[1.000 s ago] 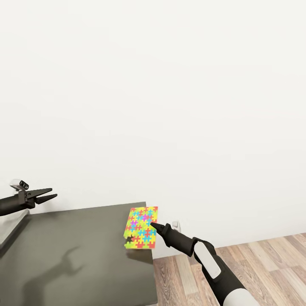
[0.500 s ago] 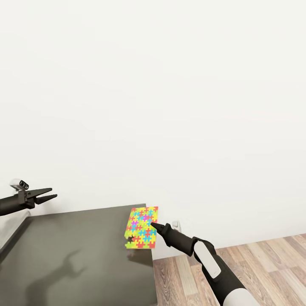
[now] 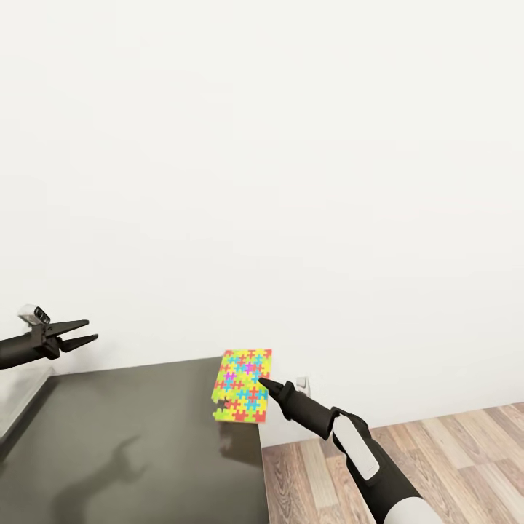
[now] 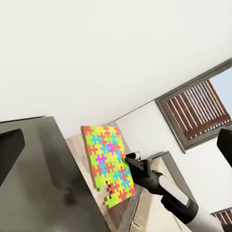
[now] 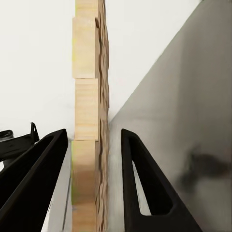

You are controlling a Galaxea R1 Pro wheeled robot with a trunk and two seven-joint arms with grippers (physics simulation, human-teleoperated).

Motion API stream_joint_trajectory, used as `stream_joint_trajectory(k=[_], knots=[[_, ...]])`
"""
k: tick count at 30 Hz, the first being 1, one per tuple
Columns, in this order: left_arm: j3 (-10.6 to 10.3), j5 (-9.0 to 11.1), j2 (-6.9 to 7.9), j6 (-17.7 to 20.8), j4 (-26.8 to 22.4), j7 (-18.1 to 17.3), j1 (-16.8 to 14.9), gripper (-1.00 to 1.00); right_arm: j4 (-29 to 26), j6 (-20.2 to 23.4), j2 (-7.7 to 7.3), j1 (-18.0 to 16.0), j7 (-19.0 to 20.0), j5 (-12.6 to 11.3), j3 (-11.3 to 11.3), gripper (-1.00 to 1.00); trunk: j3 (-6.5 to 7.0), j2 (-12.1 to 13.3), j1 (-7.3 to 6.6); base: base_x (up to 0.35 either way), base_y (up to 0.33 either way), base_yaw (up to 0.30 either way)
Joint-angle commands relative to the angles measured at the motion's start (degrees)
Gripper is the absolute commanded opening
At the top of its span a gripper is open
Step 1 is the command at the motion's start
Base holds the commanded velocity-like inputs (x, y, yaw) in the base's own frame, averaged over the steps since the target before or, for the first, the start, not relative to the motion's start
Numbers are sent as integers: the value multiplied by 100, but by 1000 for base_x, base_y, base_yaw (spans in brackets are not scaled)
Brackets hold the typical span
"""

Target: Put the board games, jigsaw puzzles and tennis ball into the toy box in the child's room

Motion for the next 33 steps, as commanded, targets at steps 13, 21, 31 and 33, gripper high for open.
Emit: stream_joint_trajectory(k=[13, 21, 31, 33], knots=[[-43, 23, -3, 72, 3, -28, -7, 100, -6, 17, 6, -3, 198, -20, 18, -100, 228, 519, -286, 0, 0, 0], [-43, 23, -10, 103, 3, -28, -7, 100, -8, 23, 8, -3, 173, -19, 23, -100, 371, 840, -462, 0, 0, 0], [-41, 23, -40, 121, -6, -28, -7, 100, 4, 59, 11, -9, -76, -8, 15, -100, 551, 1241, -681, -83, 0, 0], [-42, 23, -44, 123, -6, -28, -7, 100, -2, 58, 10, -11, -301, -13, 1, -100, 587, 1321, -725, -21, 0, 0]])
